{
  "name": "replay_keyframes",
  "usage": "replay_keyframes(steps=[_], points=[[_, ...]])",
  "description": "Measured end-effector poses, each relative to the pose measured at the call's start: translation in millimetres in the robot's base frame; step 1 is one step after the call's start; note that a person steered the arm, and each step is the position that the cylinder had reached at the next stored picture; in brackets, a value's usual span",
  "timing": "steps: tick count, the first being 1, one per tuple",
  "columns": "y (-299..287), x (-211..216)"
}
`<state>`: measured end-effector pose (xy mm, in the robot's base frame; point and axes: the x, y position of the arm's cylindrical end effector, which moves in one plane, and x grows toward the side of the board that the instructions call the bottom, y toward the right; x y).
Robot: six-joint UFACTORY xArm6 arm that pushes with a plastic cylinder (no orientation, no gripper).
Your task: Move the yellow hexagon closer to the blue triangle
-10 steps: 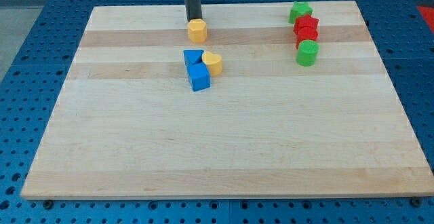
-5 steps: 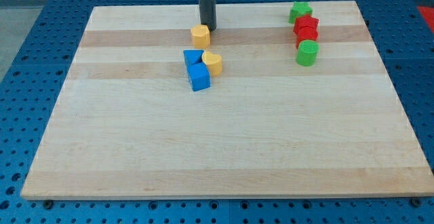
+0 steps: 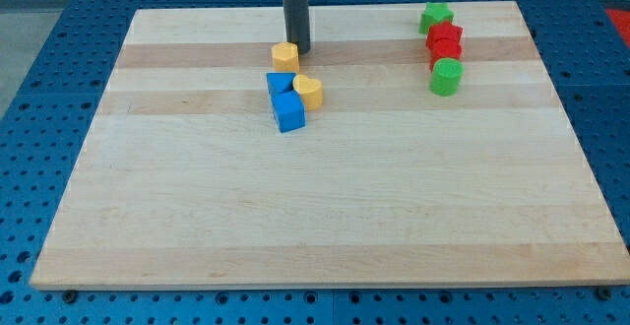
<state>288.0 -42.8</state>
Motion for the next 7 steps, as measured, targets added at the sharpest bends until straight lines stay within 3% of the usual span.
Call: replay_keyframes(steps=[3, 6, 7], points=[[-34, -1], [-26, 13], [-49, -4]])
